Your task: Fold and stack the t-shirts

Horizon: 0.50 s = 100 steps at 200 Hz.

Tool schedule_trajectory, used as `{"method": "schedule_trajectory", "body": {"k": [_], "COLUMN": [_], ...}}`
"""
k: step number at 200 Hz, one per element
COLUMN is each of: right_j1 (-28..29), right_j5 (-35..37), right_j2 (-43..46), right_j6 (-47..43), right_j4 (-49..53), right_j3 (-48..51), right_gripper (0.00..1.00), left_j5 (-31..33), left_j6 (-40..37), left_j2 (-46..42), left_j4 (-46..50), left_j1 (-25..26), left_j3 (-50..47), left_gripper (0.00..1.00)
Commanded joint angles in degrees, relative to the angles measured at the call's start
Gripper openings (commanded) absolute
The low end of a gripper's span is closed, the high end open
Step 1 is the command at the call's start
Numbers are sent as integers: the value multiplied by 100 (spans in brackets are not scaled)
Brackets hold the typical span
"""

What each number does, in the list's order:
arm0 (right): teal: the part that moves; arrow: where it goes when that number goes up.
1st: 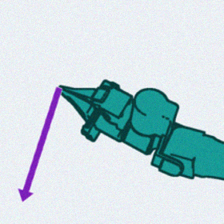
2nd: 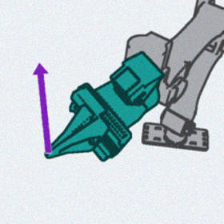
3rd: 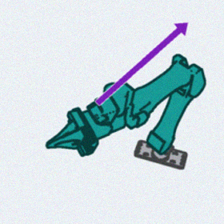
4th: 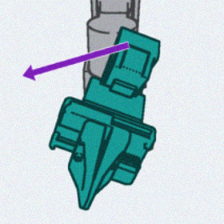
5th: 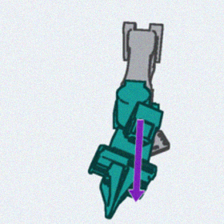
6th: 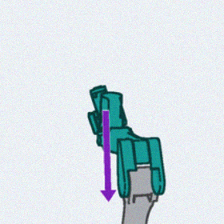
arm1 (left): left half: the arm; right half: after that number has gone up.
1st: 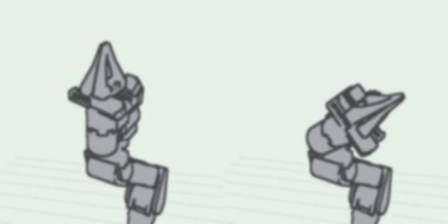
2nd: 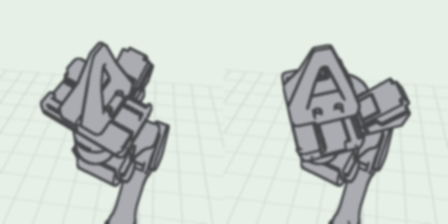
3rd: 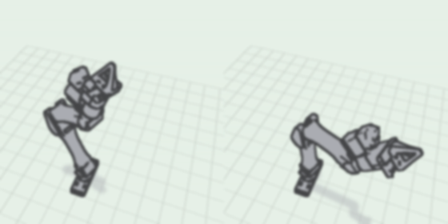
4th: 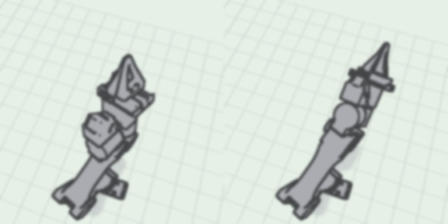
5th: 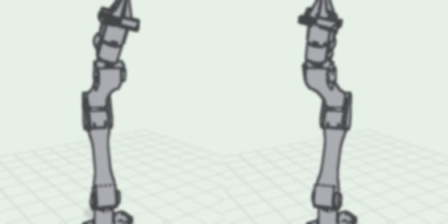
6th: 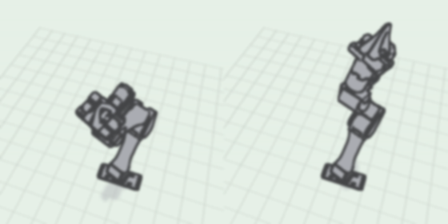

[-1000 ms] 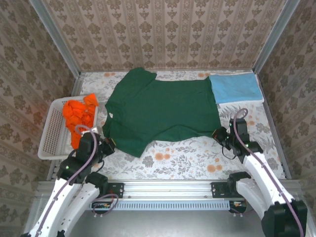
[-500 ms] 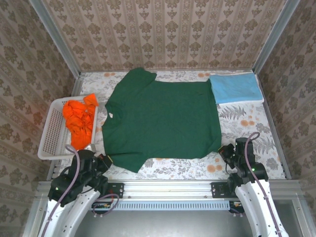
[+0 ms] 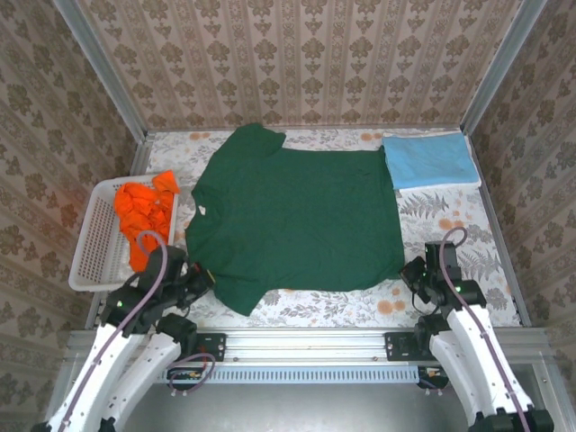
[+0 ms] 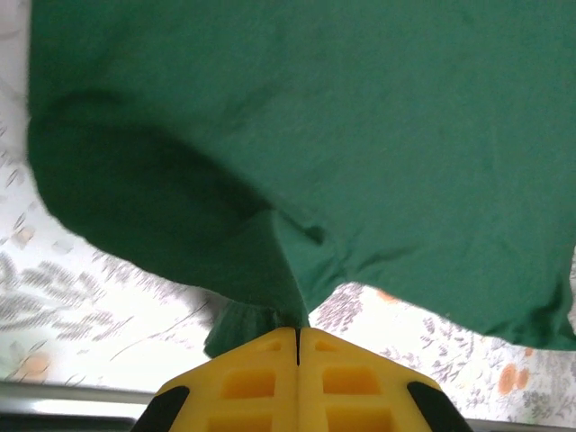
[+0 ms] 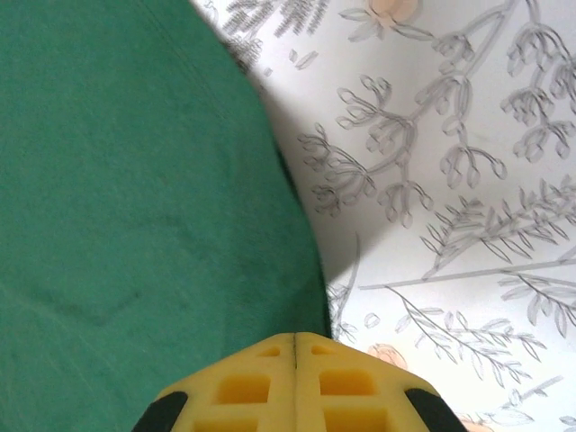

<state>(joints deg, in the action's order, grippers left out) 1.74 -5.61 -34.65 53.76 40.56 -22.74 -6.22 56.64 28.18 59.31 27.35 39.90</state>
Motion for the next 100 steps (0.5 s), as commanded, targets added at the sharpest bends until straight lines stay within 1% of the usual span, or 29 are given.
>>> {"method": "schedule_trajectory", "body": {"k": [1, 11, 14, 32, 64, 85, 100], "right_j1": [-7, -6, -2, -2, -2, -15, -46], "right_j5": [305, 360, 373, 522, 831, 955, 1071], "right_j2": [-714, -1017, -1141, -1811, -2750, -3364, -3764], "right_j6": [-402, -480, -516, -699, -895, -935, -956], "right_j4": [-736, -868, -920, -1168, -1530, -1693, -1812], "right_j3": [-418, -532, -581, -878, -1293, -1588, -1798], "right_gripper": [0, 0, 0, 0, 0, 0, 0], "left_j5": [165, 158, 148, 90, -420, -652, -694], "left_j6": [-524, -707, -770, -1013, -1246, -1421, -1504], "left_j2": [900, 1356, 1488, 2197, 3368, 4190, 4704], "left_j4": [-1068, -1287, -1361, -1611, -2114, -2208, -2214], "left_j1": [-45, -82, -245, -619, -1335, -1618, -1734], "left_j3": [611, 876, 938, 1325, 1747, 2210, 2581], "left_gripper": [0, 0, 0, 0, 0, 0, 0]}}
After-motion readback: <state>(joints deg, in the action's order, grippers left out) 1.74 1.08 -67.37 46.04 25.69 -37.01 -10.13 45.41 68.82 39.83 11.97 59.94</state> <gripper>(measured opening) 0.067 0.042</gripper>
